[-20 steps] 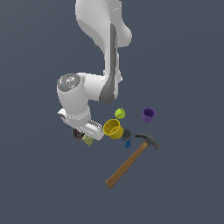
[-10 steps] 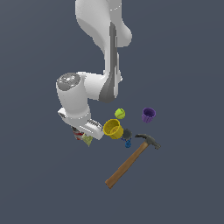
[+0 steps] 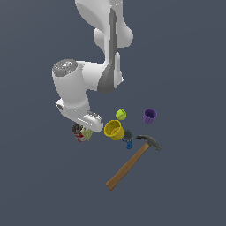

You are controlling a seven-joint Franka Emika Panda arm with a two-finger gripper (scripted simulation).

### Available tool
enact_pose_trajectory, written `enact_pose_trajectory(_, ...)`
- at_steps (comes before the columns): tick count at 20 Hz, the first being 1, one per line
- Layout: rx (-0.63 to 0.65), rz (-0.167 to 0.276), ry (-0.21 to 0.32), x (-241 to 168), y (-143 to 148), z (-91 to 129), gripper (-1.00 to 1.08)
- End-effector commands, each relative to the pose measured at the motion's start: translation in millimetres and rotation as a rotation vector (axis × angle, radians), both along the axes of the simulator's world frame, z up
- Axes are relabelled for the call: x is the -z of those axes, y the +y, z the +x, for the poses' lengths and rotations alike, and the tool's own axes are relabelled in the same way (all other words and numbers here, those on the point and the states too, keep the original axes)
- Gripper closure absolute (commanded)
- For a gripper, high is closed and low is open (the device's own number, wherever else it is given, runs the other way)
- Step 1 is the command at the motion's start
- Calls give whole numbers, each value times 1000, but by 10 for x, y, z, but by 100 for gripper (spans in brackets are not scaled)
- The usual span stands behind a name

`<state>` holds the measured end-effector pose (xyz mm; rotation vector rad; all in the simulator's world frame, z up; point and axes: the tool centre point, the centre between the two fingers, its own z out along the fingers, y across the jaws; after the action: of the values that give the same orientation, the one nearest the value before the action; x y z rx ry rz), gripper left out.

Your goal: Pick up a designated object from a clutter of objects.

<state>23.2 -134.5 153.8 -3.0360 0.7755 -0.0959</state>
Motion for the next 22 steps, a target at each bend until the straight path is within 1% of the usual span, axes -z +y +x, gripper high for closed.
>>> enact_pose_trajectory(1,0,0,1,-158,-22,-79,108)
enact_pose_trajectory(8,1,3,13,-724,-99,-389,108)
enact_pose_trajectory(22,3,5,40,-2041,-285,-1048,108)
